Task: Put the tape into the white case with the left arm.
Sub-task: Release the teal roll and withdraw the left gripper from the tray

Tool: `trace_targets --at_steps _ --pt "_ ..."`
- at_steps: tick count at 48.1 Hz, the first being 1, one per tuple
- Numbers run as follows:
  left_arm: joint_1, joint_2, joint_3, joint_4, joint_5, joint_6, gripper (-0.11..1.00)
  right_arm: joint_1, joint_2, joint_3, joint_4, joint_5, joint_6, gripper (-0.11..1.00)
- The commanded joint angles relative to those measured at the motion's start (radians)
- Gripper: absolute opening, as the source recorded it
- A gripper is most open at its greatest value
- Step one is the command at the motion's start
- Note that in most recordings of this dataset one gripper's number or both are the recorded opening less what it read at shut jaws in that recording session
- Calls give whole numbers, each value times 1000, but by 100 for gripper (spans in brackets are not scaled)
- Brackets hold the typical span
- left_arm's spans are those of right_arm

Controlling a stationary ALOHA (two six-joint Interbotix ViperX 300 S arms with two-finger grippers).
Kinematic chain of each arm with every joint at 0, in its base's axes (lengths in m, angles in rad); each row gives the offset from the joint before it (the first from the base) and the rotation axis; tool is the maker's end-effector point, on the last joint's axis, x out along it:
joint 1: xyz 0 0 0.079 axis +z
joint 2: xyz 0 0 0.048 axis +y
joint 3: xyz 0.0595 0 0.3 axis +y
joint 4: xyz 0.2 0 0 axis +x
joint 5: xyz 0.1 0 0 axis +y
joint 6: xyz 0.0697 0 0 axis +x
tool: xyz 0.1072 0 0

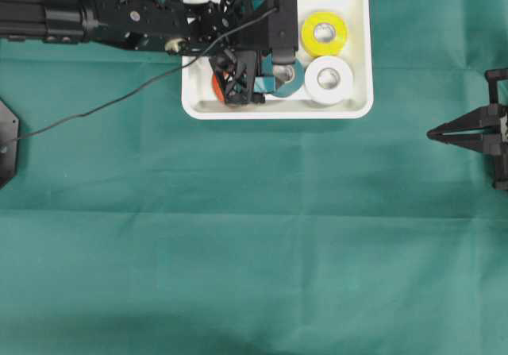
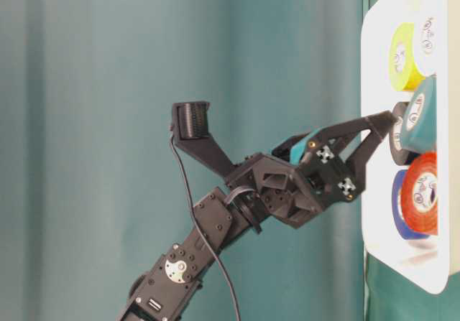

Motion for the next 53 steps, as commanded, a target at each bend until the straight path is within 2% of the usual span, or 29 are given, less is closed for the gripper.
trace_targets --at_steps 1,16,34,47,53 --pt "-2 -34 -9 2 -5 -2 92 -2 6 -11 0 -11 0 -9" --pt "-40 -143 43 -3 -5 -12 92 0 5 -11 0 -11 0 -9" --pt "-207 -288 176 -3 -5 -23 92 -2 6 -11 0 -11 0 -9" --pt "-327 -331 224 -3 -5 -25 92 0 6 -11 0 -11 0 -9" --pt "-380 -330 242 -3 -5 -69 92 0 6 -11 0 -11 0 -9"
